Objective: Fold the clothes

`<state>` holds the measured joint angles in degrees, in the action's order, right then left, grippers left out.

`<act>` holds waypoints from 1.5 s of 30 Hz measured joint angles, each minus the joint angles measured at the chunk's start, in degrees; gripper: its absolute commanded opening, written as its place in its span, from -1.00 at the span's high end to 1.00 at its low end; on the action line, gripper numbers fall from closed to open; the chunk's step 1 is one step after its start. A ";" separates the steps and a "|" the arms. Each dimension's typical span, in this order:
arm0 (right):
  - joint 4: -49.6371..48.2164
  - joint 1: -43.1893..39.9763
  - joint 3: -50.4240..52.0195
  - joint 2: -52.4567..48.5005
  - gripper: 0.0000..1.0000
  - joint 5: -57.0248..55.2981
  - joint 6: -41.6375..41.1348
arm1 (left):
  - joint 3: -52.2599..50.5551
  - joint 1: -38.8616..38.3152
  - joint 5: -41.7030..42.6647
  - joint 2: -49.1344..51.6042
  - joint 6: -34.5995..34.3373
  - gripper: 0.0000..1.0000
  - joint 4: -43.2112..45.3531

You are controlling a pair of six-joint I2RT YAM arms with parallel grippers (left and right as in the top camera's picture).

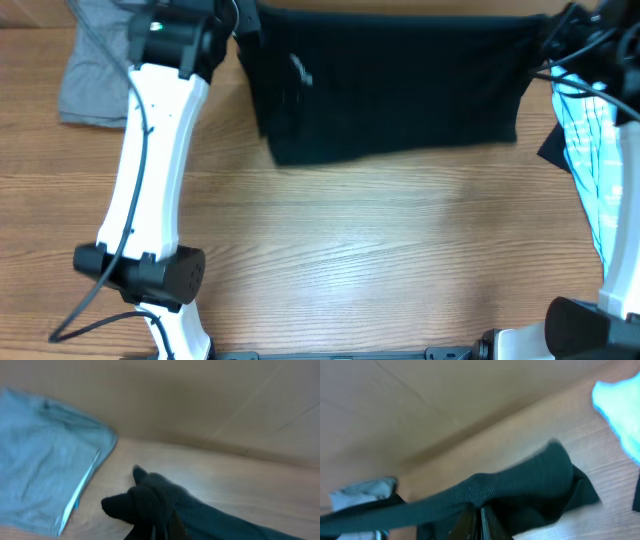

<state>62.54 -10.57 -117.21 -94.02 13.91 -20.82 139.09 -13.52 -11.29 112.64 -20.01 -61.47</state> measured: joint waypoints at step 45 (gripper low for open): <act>9.05 -7.72 58.51 18.01 0.92 -2.29 -1.66 | -36.61 -13.88 5.31 -12.85 -14.62 0.91 -34.47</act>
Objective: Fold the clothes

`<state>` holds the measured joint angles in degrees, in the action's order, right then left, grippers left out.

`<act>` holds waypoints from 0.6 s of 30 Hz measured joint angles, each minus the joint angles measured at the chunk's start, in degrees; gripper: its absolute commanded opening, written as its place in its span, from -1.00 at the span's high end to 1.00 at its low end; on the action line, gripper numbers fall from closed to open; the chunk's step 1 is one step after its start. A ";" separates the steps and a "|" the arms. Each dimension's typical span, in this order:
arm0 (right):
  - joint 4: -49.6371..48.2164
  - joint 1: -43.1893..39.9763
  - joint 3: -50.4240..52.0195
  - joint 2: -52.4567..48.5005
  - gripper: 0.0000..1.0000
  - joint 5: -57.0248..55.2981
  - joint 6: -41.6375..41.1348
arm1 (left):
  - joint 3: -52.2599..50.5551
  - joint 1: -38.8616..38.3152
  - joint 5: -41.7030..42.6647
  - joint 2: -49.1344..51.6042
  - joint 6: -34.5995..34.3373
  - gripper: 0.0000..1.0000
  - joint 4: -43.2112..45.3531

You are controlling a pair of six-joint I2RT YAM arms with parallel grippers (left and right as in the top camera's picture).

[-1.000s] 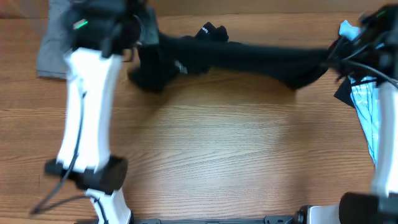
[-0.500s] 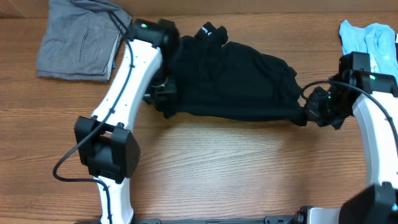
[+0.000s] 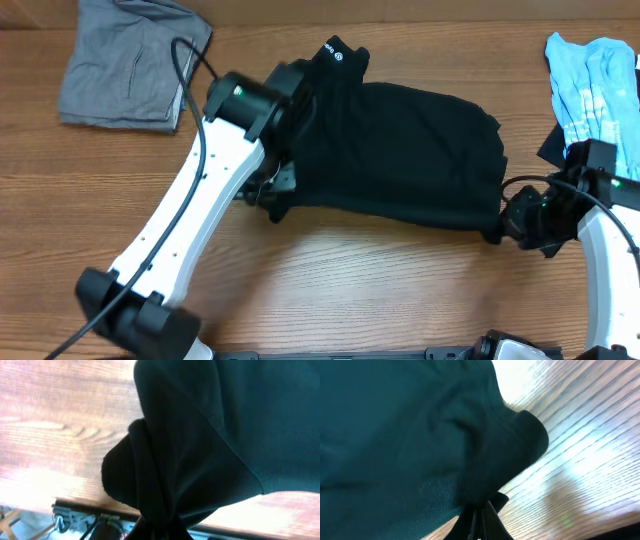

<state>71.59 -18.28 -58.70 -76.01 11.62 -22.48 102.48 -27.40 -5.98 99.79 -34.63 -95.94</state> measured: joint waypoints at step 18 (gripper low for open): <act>2.58 0.00 1.40 12.31 0.92 -4.42 -10.23 | -31.34 -2.36 7.72 -6.69 -1.51 0.70 11.21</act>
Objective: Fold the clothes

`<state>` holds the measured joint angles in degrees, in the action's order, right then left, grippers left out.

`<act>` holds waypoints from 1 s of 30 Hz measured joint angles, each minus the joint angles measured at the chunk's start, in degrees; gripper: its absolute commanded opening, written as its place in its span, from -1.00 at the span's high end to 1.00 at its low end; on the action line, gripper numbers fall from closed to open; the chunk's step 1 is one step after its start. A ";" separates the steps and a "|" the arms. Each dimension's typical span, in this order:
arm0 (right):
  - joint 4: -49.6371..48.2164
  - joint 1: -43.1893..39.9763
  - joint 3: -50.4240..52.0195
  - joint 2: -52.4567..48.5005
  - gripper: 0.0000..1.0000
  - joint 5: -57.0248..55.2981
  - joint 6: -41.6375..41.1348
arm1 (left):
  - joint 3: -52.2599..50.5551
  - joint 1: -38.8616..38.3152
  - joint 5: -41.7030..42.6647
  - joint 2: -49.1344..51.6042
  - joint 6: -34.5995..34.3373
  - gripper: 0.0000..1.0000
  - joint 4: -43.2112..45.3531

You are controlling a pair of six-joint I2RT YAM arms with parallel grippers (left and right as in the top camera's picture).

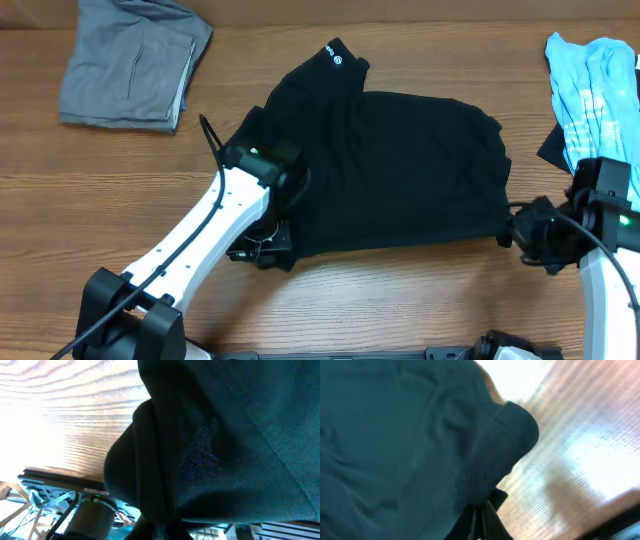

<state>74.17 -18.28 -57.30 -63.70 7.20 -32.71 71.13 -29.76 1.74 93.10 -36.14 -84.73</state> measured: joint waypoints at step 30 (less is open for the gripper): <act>-9.29 -0.11 3.56 -3.65 0.78 -2.05 -1.81 | -6.38 -0.79 -0.28 -0.20 1.25 0.91 21.97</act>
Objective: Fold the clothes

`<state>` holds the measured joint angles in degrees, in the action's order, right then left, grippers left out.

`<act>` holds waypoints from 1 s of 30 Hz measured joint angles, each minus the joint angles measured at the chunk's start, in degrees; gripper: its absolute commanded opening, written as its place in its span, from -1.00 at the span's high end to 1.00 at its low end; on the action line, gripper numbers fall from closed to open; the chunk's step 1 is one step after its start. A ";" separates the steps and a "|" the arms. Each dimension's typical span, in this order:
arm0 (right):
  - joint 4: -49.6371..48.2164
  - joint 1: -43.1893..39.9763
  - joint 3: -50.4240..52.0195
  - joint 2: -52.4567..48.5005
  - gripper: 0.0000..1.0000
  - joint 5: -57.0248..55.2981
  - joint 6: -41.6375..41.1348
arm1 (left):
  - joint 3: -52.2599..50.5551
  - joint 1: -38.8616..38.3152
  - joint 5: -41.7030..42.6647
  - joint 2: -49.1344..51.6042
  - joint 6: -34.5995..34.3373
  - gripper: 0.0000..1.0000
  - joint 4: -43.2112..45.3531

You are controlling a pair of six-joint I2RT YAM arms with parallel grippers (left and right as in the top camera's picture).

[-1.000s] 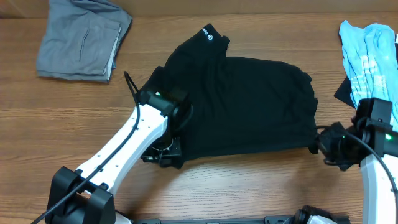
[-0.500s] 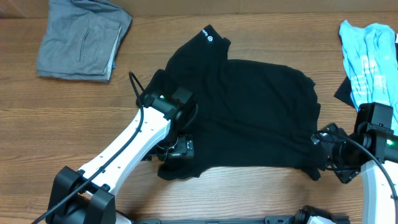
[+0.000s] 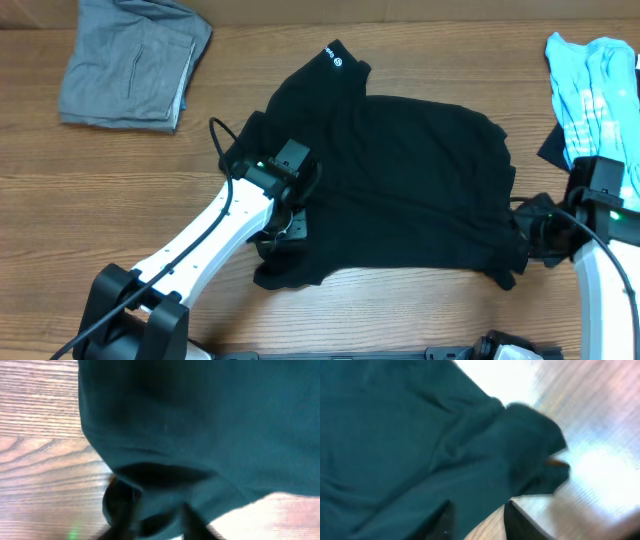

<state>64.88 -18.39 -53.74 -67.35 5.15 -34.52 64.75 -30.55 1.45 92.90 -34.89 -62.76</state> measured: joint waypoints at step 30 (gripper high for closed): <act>-38.34 0.04 0.55 -34.10 0.92 4.94 2.93 | -0.92 2.91 1.81 15.63 0.76 0.91 2.91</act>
<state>26.55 -18.35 -53.19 -101.45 10.09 -31.59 63.83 -27.64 3.27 108.53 -34.13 -59.86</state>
